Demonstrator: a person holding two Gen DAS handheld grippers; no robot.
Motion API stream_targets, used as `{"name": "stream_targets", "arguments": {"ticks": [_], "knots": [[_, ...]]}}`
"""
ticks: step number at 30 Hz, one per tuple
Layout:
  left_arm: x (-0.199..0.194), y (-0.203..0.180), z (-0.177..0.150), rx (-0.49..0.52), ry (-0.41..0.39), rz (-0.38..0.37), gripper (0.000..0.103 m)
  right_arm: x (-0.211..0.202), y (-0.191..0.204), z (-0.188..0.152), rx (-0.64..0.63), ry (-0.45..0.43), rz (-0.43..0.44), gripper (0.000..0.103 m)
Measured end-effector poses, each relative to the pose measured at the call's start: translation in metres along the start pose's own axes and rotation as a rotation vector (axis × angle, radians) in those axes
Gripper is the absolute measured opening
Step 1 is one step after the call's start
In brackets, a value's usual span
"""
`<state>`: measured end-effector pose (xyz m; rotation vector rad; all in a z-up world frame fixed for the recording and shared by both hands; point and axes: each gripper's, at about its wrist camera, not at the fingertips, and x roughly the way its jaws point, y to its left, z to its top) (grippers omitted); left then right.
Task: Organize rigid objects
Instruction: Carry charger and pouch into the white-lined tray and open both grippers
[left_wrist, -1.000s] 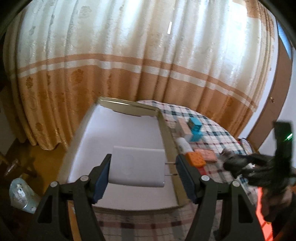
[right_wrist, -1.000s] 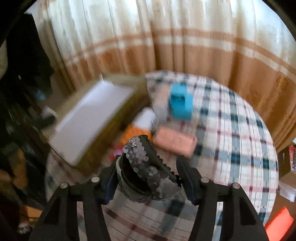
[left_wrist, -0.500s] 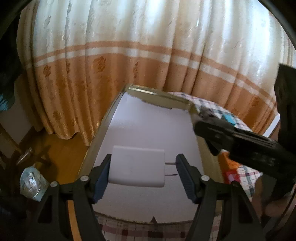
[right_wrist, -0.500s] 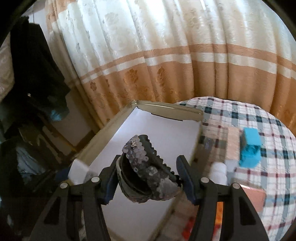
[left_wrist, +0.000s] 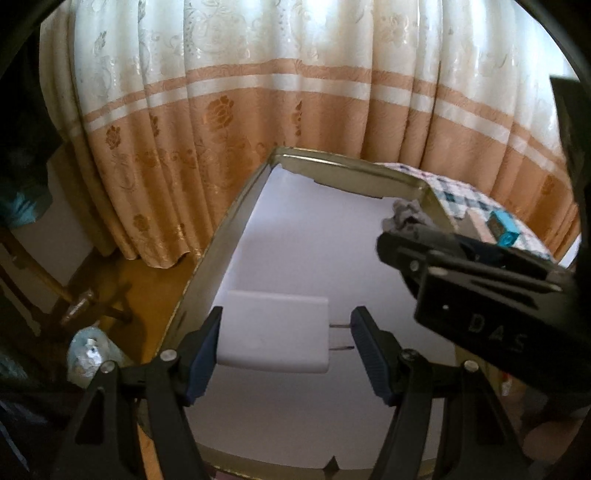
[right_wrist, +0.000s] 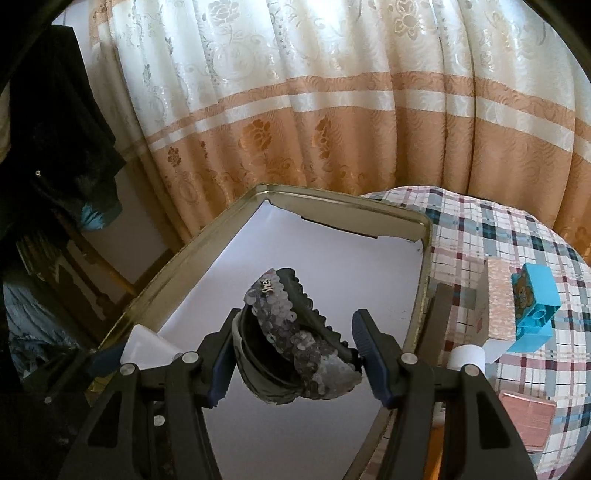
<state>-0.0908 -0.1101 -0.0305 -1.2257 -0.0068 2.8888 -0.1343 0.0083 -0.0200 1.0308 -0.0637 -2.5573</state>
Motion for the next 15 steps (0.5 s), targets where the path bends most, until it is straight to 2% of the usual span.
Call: {"name": "stream_targets", "arguments": {"ticks": [6,8,10,15], "knots": [[0.004,-0.007,-0.001,0.03,0.006,0.055,0.071,0.002,-0.004,-0.001,0.02,0.016,0.03,0.064],[0.004,-0.008,-0.002,0.031,0.002,0.079,0.072,0.0,-0.006,-0.001,0.033,0.005,0.044,0.068],[0.003,-0.01,-0.002,0.042,-0.005,0.104,0.082,-0.006,-0.007,-0.002,0.04,-0.025,0.061,0.075],[-0.007,-0.014,-0.002,0.033,-0.047,0.095,0.103,-0.029,-0.014,-0.007,0.067,-0.115,0.062,0.076]]}}
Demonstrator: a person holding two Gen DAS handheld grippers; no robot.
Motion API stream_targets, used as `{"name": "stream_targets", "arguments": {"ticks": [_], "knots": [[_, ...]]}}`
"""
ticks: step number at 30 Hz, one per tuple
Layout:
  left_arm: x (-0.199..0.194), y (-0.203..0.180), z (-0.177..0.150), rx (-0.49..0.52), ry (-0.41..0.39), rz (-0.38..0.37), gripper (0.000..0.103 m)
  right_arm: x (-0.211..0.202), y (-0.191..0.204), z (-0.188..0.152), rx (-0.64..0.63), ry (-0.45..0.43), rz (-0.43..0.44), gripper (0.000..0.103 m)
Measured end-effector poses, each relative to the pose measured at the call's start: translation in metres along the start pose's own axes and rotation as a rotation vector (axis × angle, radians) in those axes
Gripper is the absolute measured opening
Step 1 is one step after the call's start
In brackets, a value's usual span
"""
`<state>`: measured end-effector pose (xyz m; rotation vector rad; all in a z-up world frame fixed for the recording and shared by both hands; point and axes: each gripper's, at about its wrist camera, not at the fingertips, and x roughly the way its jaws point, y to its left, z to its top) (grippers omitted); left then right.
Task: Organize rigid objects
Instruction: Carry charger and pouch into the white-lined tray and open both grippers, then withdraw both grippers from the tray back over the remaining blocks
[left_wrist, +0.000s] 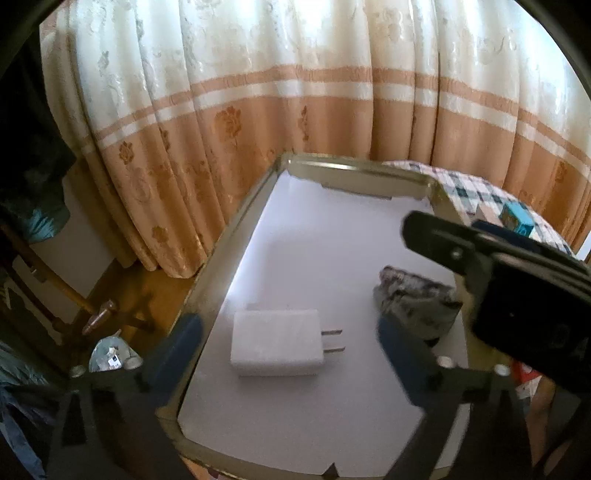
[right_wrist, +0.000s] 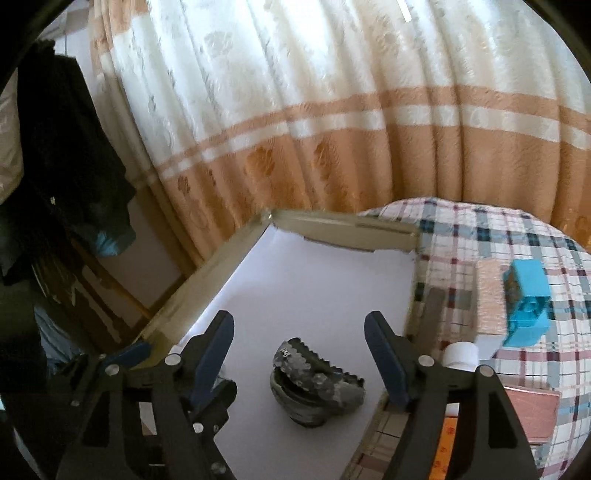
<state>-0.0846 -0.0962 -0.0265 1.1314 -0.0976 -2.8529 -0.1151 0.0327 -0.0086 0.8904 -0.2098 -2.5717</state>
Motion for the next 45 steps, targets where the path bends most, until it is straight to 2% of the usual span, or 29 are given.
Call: {"name": "stream_targets", "arguments": {"ticks": [3,8,21,32,39,45], "knots": [[-0.005,-0.004,0.003,0.012,-0.03,0.024,0.103,-0.015,-0.009,-0.003,0.029,-0.052,-0.016,0.076],[-0.006,-0.005,0.005,-0.004,-0.021,0.017,0.103,-0.036,-0.025,-0.007,0.077,-0.114,-0.044,0.076],[-0.012,-0.016,0.0,-0.025,-0.009,-0.023,0.103,-0.062,-0.063,-0.024,0.126,-0.141,-0.169,0.076],[-0.018,-0.036,-0.005,0.01,-0.009,-0.042,0.103,-0.083,-0.09,-0.031,0.136,-0.171,-0.268,0.076],[-0.025,-0.045,-0.006,0.025,-0.03,-0.036,0.103,-0.094,-0.101,-0.034,0.126,-0.187,-0.31,0.076],[-0.034,-0.059,-0.01,0.049,-0.064,-0.03,0.103,-0.103,-0.115,-0.038,0.12,-0.197,-0.384,0.076]]}}
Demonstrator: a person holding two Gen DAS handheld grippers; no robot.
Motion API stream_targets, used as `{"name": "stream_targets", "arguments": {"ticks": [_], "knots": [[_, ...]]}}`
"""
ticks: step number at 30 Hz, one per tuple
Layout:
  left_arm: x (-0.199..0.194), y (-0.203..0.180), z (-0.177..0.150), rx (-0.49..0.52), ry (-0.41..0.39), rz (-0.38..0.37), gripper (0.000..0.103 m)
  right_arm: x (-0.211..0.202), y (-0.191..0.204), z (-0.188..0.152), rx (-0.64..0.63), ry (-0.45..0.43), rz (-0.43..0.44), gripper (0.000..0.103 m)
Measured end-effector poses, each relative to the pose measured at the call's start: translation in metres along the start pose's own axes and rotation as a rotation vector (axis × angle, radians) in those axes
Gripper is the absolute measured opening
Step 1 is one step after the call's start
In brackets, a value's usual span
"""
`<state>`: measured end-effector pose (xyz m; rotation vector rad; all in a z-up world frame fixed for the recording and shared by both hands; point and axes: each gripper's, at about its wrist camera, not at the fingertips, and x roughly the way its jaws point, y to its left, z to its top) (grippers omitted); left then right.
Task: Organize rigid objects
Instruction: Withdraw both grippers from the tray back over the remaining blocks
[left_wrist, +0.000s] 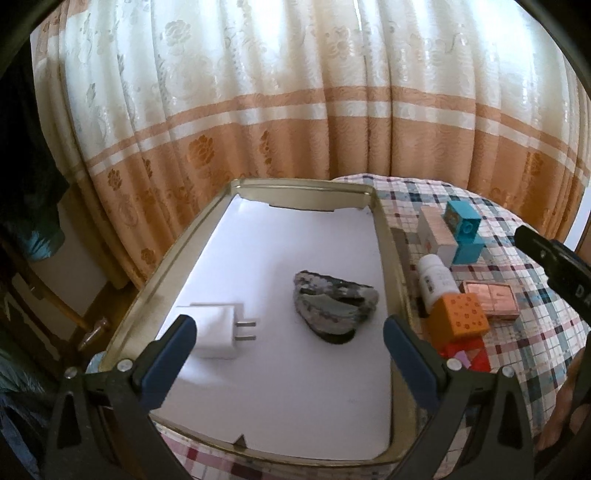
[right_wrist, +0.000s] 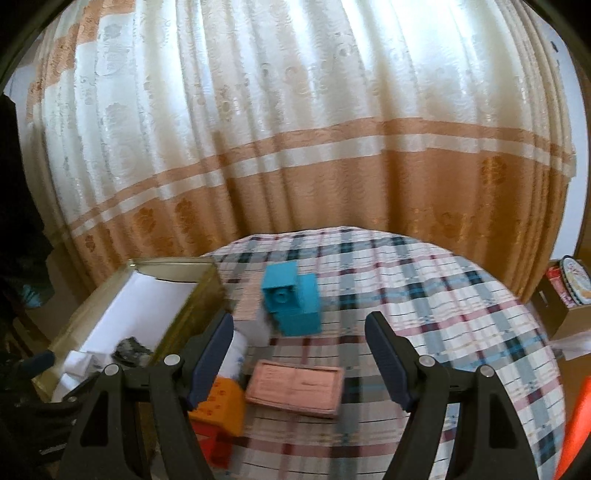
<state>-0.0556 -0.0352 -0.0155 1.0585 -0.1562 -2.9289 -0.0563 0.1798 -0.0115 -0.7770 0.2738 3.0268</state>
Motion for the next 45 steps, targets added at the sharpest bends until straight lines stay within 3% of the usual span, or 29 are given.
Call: {"name": "stream_targets", "arguments": {"ticks": [6,14,24,32,36,40,45], "knots": [[-0.002,-0.011,-0.003,-0.003,0.009,-0.014,0.103,0.002,-0.018,-0.002,0.02,0.012,-0.029,0.076],[-0.017,-0.028,-0.007,0.038,-0.058,-0.031,0.103,0.002,-0.039,-0.004,0.054,0.016,-0.06,0.076],[-0.041,-0.085,-0.016,0.195,-0.149,-0.112,0.102,-0.004,-0.063,-0.003,0.135,-0.007,-0.069,0.076],[-0.048,-0.119,-0.024,0.282,-0.173,-0.091,0.102,-0.007,-0.086,-0.005,0.229,-0.015,-0.055,0.076],[-0.04,-0.129,-0.026,0.305,-0.129,-0.056,0.1,-0.01,-0.105,-0.008,0.314,-0.019,-0.049,0.076],[-0.032,-0.132,-0.024,0.239,-0.045,-0.113,0.095,-0.022,-0.121,-0.01,0.369,-0.072,-0.078,0.076],[-0.014,-0.137,-0.027,0.189,0.078,-0.103,0.089,-0.021,-0.13,-0.011,0.41,-0.062,-0.074,0.076]]}}
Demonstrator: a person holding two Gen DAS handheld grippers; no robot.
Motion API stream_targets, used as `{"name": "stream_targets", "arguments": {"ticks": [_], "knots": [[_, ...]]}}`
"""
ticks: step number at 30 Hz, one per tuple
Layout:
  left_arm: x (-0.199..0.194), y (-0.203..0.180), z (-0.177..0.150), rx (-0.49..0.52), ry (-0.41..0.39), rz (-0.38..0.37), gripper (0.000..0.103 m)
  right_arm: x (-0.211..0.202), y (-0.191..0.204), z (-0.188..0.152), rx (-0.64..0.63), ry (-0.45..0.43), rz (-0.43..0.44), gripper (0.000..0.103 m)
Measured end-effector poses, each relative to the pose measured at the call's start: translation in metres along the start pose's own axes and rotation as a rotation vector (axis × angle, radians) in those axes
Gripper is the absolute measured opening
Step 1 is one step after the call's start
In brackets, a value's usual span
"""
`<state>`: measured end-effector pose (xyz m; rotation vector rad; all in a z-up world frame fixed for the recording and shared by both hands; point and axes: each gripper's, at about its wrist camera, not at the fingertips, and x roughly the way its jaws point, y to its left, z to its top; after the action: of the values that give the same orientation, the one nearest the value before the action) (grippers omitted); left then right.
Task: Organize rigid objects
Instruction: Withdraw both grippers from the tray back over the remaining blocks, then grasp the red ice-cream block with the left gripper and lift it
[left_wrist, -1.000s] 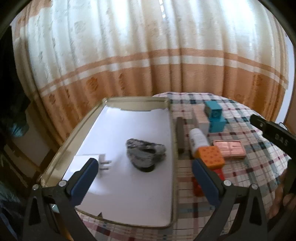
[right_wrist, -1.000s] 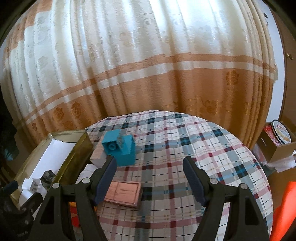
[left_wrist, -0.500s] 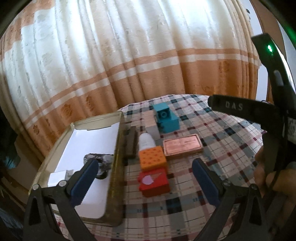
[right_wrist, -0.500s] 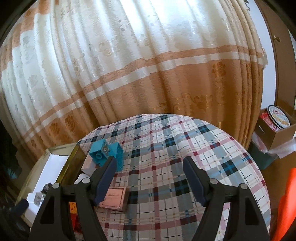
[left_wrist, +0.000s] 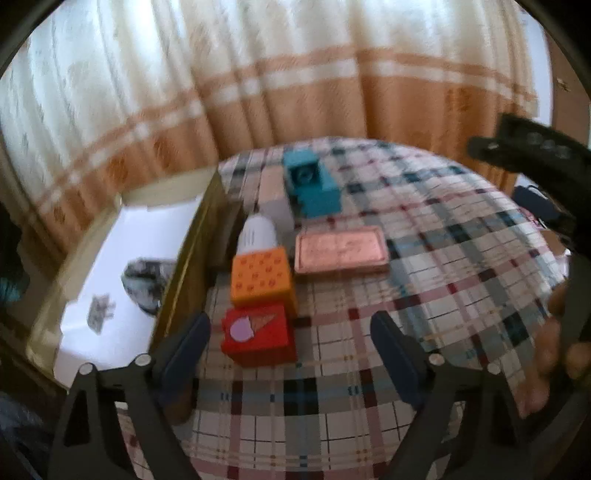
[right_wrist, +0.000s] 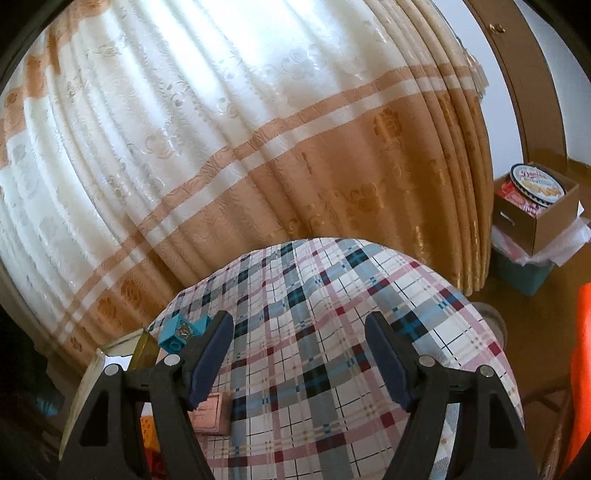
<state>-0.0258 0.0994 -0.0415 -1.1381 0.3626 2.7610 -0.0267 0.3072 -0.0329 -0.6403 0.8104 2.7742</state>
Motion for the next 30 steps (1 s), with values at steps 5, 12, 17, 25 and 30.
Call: {"name": "stream_targets", "arguments": {"ticks": [5,12,17,25,30], "knots": [[0.025,0.002,-0.003,-0.054,0.132,0.039,0.089,0.001,0.001,0.001,-0.008,0.007,0.005,0.076],[0.028,-0.006,0.002,-0.045,0.134,0.013,0.09,0.003,0.0,0.0,0.002,0.023,0.008,0.076],[0.034,-0.011,0.007,-0.034,0.15,-0.018,0.101,0.004,-0.001,0.0,0.009,0.027,0.007,0.076],[0.035,-0.01,0.005,-0.093,0.156,-0.171,0.078,0.006,-0.004,-0.001,0.023,0.036,0.001,0.076],[0.03,-0.003,0.004,-0.109,0.13,-0.223,0.054,0.007,-0.003,-0.001,0.014,0.045,0.0,0.076]]}}
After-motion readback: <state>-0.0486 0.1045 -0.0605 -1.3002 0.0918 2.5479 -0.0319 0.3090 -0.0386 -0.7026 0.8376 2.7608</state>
